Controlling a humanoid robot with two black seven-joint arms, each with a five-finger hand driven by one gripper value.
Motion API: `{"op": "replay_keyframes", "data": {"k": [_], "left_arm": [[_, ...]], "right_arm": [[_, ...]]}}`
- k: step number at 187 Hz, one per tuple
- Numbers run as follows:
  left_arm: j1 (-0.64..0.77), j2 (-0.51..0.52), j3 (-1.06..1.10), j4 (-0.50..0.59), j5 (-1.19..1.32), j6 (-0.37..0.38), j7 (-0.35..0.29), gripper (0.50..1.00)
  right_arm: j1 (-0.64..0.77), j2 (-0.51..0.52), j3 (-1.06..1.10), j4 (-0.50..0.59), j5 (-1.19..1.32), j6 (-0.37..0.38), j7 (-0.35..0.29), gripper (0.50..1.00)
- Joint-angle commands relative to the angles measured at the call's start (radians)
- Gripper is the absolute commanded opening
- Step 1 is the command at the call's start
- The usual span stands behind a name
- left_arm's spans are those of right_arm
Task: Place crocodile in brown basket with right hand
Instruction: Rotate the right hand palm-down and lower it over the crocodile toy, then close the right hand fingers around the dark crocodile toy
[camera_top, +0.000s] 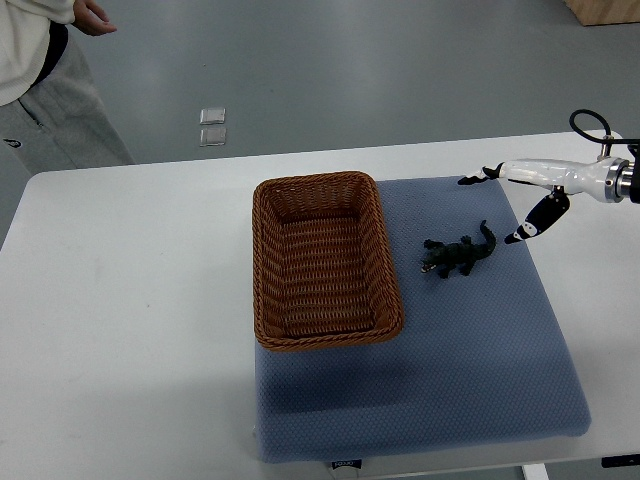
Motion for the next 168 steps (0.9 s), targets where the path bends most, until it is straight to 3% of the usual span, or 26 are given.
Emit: {"op": "replay_keyframes", "data": {"k": [1,101,168], "left_arm": [[0.000,0.000,0.000,0.000,0.000,0.000,0.000,1.000],[0.000,0.000,0.000,0.000,0.000,0.000,0.000,1.000],[0.000,0.000,0.000,0.000,0.000,0.000,0.000,1.000]], "right_arm": [[-0.003,0.010,-0.008,0.011,0.000,-0.001,0.000,0.934],[-0.073,0.096,-0.037,-0.021,-0.017,-0.149,0.000,0.932],[-0.080,0.112,-0.051,-0.045,-0.031,-0.186,0.000,0.930]]}}
